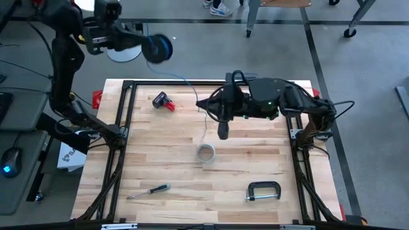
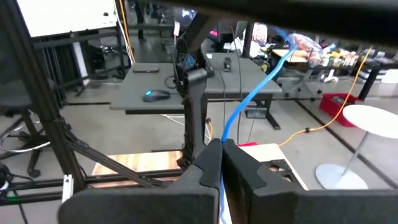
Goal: Coil cords
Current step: Coil the blue wire on the spool
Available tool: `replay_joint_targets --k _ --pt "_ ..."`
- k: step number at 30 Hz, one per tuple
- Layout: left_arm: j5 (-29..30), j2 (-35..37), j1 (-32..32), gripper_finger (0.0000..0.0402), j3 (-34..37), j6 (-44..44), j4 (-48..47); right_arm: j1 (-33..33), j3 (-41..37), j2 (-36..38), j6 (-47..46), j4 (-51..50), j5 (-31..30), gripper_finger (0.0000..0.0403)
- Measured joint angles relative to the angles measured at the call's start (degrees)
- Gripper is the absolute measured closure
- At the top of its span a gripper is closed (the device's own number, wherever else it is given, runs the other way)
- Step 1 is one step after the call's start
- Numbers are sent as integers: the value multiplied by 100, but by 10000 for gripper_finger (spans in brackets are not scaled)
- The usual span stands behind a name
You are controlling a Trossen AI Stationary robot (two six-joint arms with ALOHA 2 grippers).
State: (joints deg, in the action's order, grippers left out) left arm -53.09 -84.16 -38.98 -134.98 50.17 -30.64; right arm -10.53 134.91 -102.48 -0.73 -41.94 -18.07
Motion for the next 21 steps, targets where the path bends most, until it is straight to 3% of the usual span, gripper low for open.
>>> replay_joint_targets --k 11,16,21 --pt "-21 209 -305 397 -3 18 -1098 -91 0 317 275 113 -55 403" --pt "34 178 -290 397 -2 -436 -2066 -185 2 469 455 333 -65 403" --pt "89 66 -124 397 2 -600 -2324 -196 -2 508 573 305 -260 403"
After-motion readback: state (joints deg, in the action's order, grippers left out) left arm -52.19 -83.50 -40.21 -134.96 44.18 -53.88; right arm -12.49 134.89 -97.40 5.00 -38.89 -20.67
